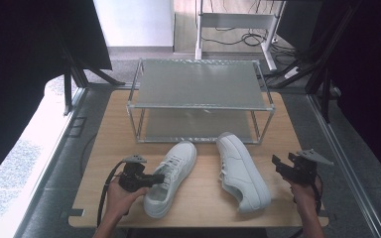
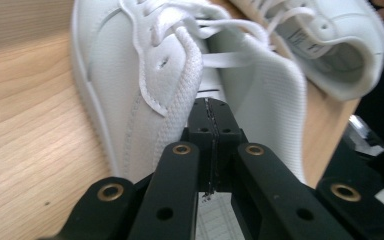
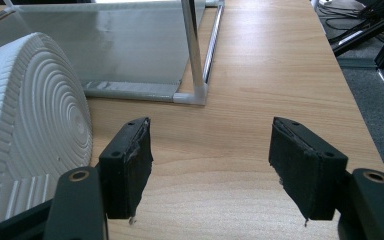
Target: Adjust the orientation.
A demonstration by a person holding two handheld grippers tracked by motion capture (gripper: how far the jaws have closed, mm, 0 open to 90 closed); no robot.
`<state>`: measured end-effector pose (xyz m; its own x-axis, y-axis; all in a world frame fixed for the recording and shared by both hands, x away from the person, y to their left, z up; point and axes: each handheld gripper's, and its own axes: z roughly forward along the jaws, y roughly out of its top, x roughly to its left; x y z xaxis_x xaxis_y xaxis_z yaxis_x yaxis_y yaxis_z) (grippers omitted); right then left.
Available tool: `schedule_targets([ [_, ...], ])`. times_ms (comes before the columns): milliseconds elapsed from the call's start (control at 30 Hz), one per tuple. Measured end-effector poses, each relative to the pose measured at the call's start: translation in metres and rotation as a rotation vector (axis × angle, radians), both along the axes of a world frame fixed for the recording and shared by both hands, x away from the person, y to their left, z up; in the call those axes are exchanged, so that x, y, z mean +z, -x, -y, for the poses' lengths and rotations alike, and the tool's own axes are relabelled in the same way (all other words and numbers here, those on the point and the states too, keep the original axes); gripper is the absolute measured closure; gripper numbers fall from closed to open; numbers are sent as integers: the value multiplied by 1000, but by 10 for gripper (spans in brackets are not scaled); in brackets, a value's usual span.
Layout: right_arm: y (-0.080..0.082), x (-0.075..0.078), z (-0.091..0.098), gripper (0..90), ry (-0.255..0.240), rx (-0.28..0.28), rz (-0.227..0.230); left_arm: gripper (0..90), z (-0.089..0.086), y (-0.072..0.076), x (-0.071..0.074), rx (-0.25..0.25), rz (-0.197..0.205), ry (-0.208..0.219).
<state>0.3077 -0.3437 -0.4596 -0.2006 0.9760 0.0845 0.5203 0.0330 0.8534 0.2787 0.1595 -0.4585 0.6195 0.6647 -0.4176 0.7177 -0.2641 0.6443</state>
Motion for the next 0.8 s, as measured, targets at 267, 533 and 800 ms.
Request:
schedule_targets([
  [267,2,4,-2,340,-4,14,25,721,-5,16,36,64,261,121],
  [533,2,7,-11,429,-13,63,36,505,-10,6,29,152,260,128],
  [800,6,16,-28,695,-24,203,52,398,-17,-3,29,207,274,176],
])
